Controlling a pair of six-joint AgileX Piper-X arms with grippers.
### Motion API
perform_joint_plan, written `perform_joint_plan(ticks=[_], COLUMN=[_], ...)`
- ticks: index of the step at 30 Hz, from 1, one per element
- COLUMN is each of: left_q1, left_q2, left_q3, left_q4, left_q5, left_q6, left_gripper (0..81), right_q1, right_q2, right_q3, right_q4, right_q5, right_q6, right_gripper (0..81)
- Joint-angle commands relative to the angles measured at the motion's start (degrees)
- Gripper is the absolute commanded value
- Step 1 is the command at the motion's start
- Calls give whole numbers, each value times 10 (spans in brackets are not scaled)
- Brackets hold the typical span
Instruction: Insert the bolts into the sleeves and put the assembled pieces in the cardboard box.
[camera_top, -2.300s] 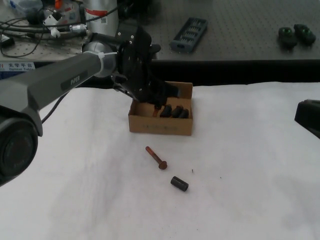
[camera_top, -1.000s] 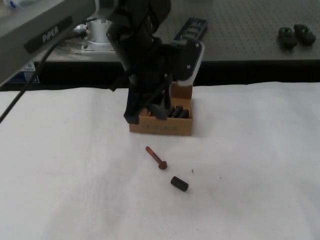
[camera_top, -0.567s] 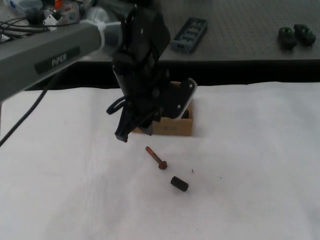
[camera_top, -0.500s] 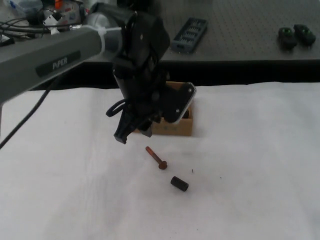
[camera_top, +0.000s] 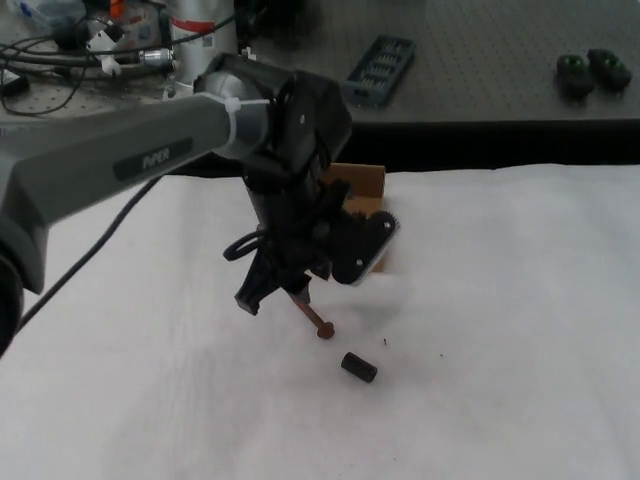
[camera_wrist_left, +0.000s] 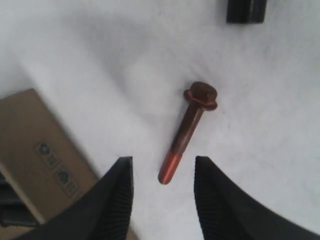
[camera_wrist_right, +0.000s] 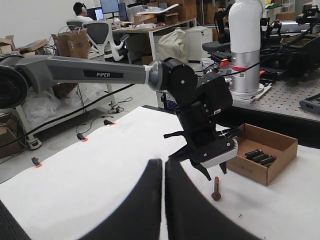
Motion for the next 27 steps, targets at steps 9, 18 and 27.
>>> perform_joint_plan(ticks=[9, 18, 27], left_q1=[-14, -14, -15], left_q2=[36, 53, 55], left_q3=[4, 6, 6], left_q4=[20, 22, 22], left_q5=[-7, -9, -8], left_q6=[5, 17, 13], left_gripper=[295, 265, 57], right_q1=[-3, -3, -3], right_q2=[-4, -4, -4], right_q3=[-3, -3, -3], right_q4=[3, 3, 3], right_q5=[-2, -2, 2], right_q6=[-4, 0, 0], right_gripper=[25, 25, 25])
